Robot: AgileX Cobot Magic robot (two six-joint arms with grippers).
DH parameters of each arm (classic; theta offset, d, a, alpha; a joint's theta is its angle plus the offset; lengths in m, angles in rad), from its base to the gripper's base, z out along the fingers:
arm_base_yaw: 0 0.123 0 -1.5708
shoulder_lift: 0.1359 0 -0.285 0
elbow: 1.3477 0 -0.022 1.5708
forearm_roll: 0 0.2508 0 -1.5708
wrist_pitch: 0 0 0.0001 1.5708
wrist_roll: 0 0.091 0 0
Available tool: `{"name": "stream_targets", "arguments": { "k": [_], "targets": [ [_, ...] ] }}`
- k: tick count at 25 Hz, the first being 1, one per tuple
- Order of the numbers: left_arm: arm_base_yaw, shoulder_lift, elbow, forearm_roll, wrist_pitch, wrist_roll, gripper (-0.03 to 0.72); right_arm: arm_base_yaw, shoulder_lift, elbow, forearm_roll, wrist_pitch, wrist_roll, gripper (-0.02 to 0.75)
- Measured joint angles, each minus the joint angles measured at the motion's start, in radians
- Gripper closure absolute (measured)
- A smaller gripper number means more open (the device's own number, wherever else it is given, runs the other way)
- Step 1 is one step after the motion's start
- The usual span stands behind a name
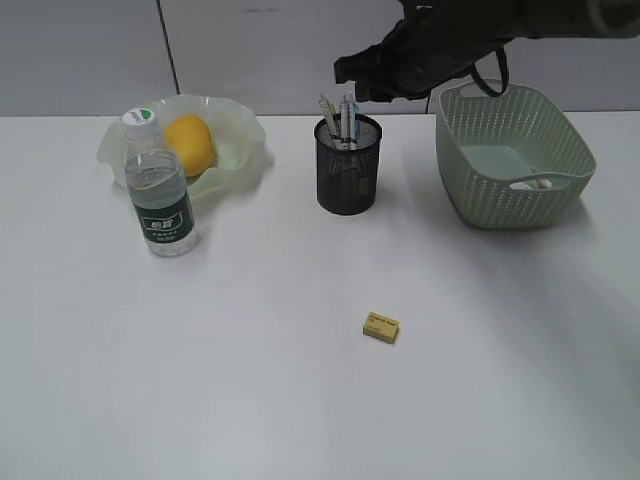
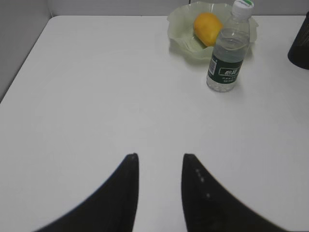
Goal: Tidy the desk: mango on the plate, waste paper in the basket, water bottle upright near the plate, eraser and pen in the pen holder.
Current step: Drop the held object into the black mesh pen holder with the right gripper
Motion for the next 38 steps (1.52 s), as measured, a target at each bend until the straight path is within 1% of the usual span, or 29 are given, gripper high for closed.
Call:
{"name": "stream_targets", "arguments": {
  "k": [6,20,21,23,27,29,33,38],
  "targets": [
    [0.0,0.0,0.0,0.0,0.0,0.0,0.452,0.028,0.056,-0.065,0.003,0.01,-0.056,0.523],
    [0.0,0.0,0.0,0.0,0.0,0.0,0.452,0.034,0.098,-0.072,0.008,0.029,-0.062,0.515],
    [0.0,0.0,0.0,0.0,0.0,0.0,0.452,0.034,0.097,-0.072,0.01,0.029,-0.062,0.498],
    [0.0,0.0,0.0,0.0,0.0,0.0,0.452,0.034,0.097,-0.072,0.021,0.029,-0.062,0.435],
    [0.0,0.0,0.0,0.0,0.0,0.0,0.452,0.034,0.097,-0.072,0.029,0.029,-0.062,0.245],
    [0.0,0.0,0.0,0.0,0.0,0.0,0.452,0.034,0.097,-0.072,0.029,0.029,-0.062,0.193],
    [0.0,0.0,0.0,0.0,0.0,0.0,0.452,0.034,0.097,-0.072,0.032,0.035,-0.062,0.174],
    [0.0,0.0,0.0,0.0,0.0,0.0,0.452,0.034,0.052,-0.072,0.043,0.136,-0.062,0.189]
  ]
}}
